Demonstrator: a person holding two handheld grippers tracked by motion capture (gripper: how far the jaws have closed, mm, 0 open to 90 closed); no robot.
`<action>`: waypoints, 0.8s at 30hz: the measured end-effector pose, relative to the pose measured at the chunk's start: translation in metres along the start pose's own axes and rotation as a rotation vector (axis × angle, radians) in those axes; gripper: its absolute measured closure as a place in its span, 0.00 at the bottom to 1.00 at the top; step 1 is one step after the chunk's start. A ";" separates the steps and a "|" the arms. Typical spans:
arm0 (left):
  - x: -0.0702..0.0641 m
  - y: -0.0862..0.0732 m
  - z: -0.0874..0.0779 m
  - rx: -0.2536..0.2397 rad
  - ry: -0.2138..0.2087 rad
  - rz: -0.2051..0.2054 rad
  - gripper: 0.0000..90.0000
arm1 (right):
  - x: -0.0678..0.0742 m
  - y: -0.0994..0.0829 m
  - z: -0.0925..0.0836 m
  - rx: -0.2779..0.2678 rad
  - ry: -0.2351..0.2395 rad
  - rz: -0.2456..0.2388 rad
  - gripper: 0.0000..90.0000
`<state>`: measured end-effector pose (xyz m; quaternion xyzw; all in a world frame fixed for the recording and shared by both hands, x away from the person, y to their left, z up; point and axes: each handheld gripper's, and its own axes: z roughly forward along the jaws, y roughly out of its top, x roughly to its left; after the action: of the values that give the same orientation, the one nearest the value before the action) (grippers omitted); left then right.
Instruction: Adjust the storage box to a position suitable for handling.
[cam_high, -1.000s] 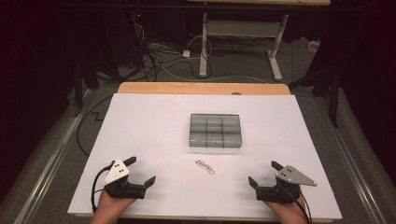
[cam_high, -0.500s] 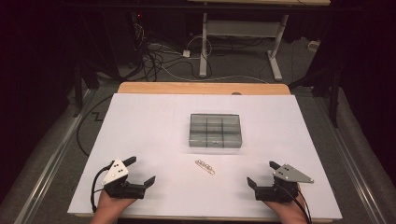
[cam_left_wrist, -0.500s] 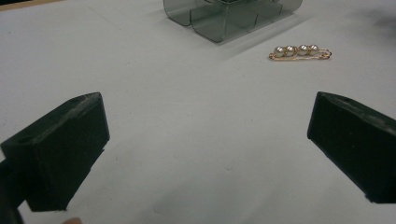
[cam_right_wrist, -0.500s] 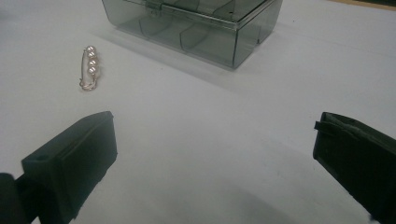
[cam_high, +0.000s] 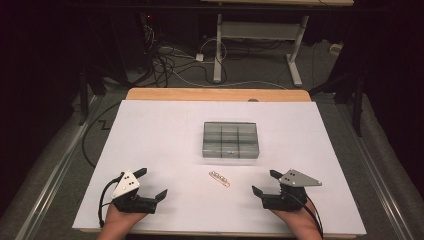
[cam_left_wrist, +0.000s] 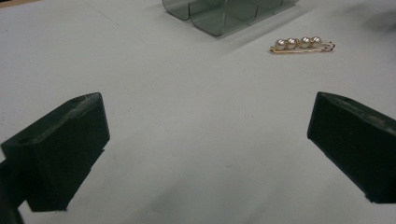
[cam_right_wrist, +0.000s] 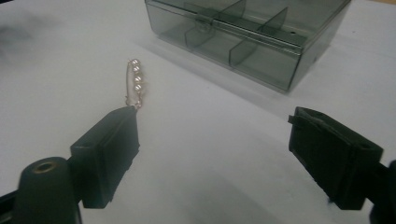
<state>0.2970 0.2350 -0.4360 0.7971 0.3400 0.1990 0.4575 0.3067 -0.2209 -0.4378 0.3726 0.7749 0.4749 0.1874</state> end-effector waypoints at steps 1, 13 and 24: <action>0.000 0.000 0.000 0.006 -0.001 0.001 0.00 | 0.001 0.001 0.002 0.004 0.009 -0.002 0.26; 0.000 0.001 0.001 0.019 -0.012 0.014 0.00 | 0.017 0.015 0.035 0.050 0.108 -0.014 0.58; 0.001 0.001 0.001 0.018 -0.025 0.007 0.00 | 0.031 0.032 0.063 0.092 0.154 -0.054 0.74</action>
<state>0.2988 0.2348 -0.4360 0.8048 0.3333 0.1878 0.4538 0.3393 -0.1510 -0.4380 0.3223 0.8177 0.4609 0.1225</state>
